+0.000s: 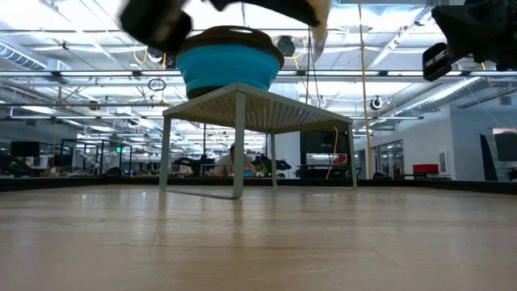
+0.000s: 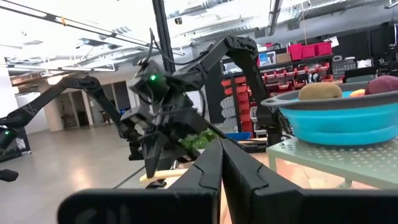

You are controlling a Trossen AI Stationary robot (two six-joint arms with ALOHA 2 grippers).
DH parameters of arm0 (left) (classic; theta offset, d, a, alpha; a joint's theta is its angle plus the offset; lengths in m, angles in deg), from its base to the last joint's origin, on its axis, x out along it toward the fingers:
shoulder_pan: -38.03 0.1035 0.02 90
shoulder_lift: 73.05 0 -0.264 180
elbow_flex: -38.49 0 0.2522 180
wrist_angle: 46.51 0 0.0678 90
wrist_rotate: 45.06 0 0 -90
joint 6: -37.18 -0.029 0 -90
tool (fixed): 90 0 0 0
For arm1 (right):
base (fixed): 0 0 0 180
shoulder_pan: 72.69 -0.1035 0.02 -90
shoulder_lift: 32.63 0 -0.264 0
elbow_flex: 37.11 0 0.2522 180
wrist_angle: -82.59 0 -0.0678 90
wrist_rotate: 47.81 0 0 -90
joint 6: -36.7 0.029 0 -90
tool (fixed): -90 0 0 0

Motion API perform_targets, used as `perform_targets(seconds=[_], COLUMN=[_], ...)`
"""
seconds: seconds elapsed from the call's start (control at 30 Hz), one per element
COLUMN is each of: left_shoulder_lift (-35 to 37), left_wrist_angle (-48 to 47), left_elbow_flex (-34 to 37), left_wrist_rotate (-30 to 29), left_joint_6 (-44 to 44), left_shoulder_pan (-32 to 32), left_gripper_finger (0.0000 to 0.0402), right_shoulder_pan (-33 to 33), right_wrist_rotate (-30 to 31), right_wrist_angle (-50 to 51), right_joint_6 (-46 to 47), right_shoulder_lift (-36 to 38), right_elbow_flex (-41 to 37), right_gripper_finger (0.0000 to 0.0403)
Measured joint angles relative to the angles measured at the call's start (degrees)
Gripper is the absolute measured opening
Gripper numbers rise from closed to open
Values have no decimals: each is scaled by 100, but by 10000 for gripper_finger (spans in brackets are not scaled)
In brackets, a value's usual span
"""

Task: Pick & Place Fruit
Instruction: Put the knife on the shelf

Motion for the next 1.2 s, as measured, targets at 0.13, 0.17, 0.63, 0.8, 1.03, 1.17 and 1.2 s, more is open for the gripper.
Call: perform_targets(seconds=[0.13, 0.17, 0.63, 0.8, 1.03, 1.17, 1.2], left_shoulder_lift=[0, 0, 0, -8, -160, -236, -253], left_wrist_angle=[235, 334, 1187, 1153, 780, 650, 622], left_elbow_flex=[-2, -2, -9, -220, -877, -1141, -1192], left_wrist_rotate=[-173, -214, -530, -747, -1020, -1104, -1144], left_joint_6=[-187, -265, -854, -1051, -1480, -1637, -1649], left_shoulder_pan=[264, 332, 879, 914, 994, 1010, 1017], left_gripper_finger=[76, 76, 76, 76, 76, 76, 76], right_shoulder_pan=[0, 0, 0, 0, -14, -155, -212], right_wrist_rotate=[0, 0, -484, -597, -1148, -1186, -1177], right_wrist_angle=[22, 22, 16, -285, -1415, -2200, -2402], right_joint_6=[26, 81, 797, 1178, 1573, 1655, 1656], right_shoulder_lift=[0, 0, -514, -1025, -2001, -2531, -2656], right_elbow_flex=[0, 0, 0, 0, 2, 2, 2], right_gripper_finger=[0, 0, 0, 0, 4, 13, 15])
